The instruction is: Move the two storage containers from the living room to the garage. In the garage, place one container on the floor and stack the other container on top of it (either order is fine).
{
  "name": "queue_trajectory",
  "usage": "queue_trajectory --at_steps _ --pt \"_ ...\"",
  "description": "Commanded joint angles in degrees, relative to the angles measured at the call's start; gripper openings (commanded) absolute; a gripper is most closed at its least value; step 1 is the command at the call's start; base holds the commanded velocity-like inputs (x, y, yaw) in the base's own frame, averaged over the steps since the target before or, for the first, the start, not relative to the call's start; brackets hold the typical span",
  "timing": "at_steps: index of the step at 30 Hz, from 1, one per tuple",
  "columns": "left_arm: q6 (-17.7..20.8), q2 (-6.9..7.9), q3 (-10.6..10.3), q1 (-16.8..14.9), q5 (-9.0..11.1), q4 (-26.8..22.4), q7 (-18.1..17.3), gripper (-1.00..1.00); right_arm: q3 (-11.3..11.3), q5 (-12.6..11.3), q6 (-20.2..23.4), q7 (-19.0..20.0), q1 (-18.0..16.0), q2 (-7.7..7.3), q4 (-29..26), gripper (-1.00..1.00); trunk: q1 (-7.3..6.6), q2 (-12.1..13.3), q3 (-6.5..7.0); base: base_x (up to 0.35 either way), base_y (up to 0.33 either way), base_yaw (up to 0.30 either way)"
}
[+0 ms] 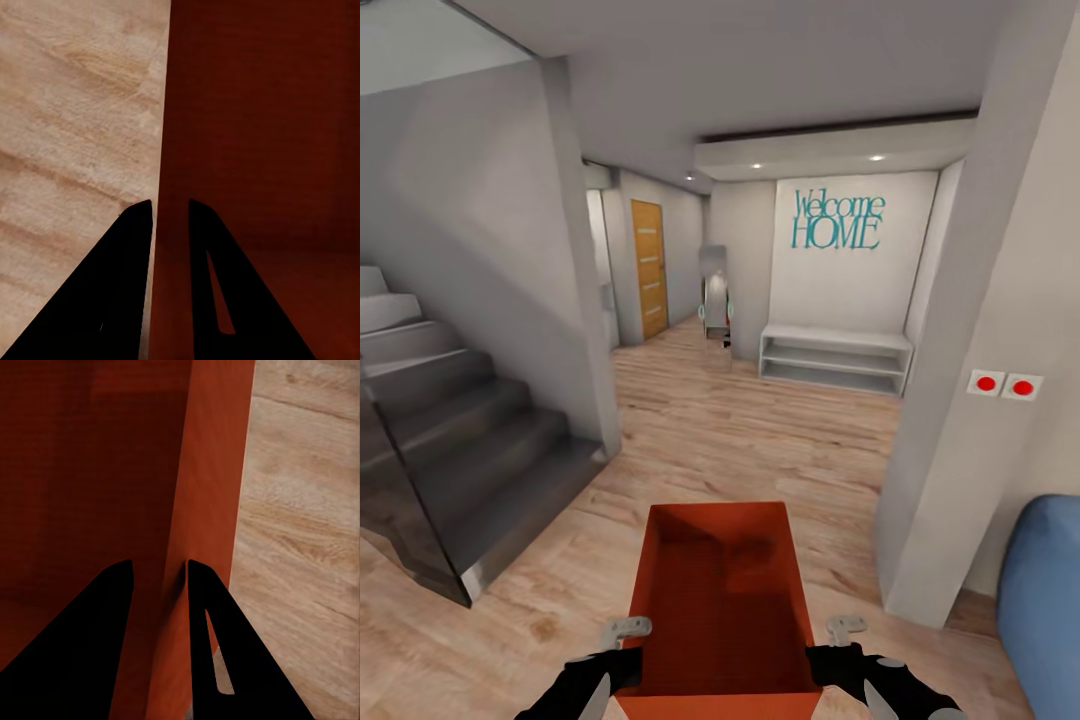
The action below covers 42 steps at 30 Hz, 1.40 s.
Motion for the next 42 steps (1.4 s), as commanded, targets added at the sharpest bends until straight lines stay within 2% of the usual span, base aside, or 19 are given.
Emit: queue_trajectory --at_steps 1,33,42 --pt "0.4 1.76 -0.2 0.0 -1.2 0.1 1.2 -1.0 0.7 0.0 -1.1 0.2 -0.1 -0.03 -1.1 -1.0 0.05 -0.1 -0.11 0.325 0.0 0.0" --pt "0.4 1.77 -0.2 0.0 -1.1 0.1 1.2 -1.0 0.7 0.0 -1.1 0.2 -0.1 -0.03 -1.1 -1.0 0.05 -0.1 -0.11 0.325 0.0 0.0" --pt "-1.4 1.84 -0.1 0.0 -1.2 0.1 1.2 -1.0 0.7 0.0 -1.1 0.2 -0.1 -0.03 -1.1 -1.0 0.05 -0.1 -0.11 0.325 0.0 0.0"
